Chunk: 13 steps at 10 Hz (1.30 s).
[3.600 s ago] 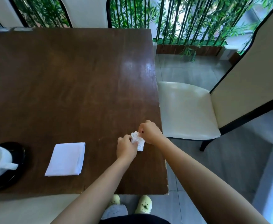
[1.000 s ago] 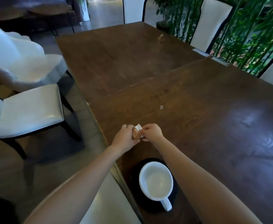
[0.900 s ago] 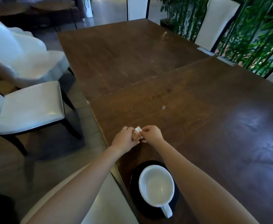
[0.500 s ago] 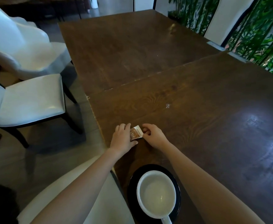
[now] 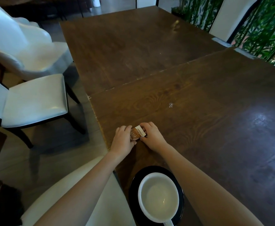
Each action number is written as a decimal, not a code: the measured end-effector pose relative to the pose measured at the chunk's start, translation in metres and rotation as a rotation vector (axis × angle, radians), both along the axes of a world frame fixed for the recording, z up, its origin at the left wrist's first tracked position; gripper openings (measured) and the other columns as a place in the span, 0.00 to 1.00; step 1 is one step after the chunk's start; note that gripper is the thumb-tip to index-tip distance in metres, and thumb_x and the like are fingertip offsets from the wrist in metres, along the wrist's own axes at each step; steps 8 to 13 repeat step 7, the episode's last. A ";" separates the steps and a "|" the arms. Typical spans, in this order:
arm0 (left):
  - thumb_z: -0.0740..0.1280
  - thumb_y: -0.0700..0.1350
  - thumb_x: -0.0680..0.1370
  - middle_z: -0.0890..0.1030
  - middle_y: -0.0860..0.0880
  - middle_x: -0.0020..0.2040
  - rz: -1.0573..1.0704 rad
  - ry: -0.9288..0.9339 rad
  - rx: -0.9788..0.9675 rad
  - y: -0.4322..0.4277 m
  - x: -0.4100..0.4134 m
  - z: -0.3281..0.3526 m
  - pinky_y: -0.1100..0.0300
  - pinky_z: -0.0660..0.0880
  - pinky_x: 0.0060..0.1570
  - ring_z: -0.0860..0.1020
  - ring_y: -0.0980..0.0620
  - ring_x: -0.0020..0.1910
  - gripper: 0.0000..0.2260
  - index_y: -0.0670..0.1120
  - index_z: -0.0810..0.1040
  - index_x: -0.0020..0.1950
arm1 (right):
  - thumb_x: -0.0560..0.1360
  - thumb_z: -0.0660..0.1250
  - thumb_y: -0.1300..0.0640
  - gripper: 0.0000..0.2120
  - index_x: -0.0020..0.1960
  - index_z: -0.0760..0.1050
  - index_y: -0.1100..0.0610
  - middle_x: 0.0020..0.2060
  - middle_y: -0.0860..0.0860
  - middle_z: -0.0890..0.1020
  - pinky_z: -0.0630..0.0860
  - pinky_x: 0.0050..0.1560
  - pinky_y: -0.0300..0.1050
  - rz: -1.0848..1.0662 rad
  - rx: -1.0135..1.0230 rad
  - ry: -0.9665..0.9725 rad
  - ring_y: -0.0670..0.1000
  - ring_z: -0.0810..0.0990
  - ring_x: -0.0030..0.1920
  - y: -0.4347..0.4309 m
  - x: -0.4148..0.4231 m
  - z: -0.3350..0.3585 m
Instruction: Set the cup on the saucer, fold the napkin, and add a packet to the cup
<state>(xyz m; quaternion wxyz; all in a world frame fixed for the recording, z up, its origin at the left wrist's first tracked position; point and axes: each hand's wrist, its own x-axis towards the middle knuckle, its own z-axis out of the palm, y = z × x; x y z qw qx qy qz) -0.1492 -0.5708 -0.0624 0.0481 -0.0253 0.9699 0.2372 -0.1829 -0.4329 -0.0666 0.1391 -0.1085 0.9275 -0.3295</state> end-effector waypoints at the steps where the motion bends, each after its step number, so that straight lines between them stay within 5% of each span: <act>1: 0.71 0.44 0.73 0.70 0.46 0.68 0.006 0.007 -0.007 0.000 0.002 0.000 0.54 0.64 0.68 0.64 0.48 0.69 0.30 0.44 0.64 0.72 | 0.74 0.66 0.60 0.24 0.69 0.65 0.56 0.63 0.55 0.70 0.73 0.64 0.52 -0.015 -0.007 -0.005 0.54 0.71 0.63 -0.001 0.000 0.000; 4: 0.72 0.47 0.72 0.66 0.44 0.71 -0.086 -0.133 -0.047 -0.011 -0.001 0.022 0.50 0.63 0.69 0.61 0.44 0.71 0.35 0.45 0.58 0.74 | 0.73 0.68 0.55 0.30 0.72 0.61 0.55 0.68 0.56 0.66 0.67 0.67 0.52 -0.058 0.182 -0.107 0.57 0.64 0.68 0.017 0.012 0.024; 7: 0.68 0.47 0.74 0.59 0.43 0.74 -0.442 -0.245 -0.330 0.003 -0.001 0.108 0.43 0.64 0.68 0.57 0.41 0.73 0.36 0.48 0.50 0.76 | 0.76 0.64 0.47 0.33 0.74 0.55 0.57 0.71 0.59 0.64 0.65 0.67 0.56 -0.386 0.293 -0.236 0.63 0.61 0.71 0.079 0.086 0.099; 13: 0.68 0.47 0.74 0.59 0.43 0.74 -0.442 -0.245 -0.330 0.003 -0.001 0.108 0.43 0.64 0.68 0.57 0.41 0.73 0.36 0.48 0.50 0.76 | 0.76 0.64 0.47 0.33 0.74 0.55 0.57 0.71 0.59 0.64 0.65 0.67 0.56 -0.386 0.293 -0.236 0.63 0.61 0.71 0.079 0.086 0.099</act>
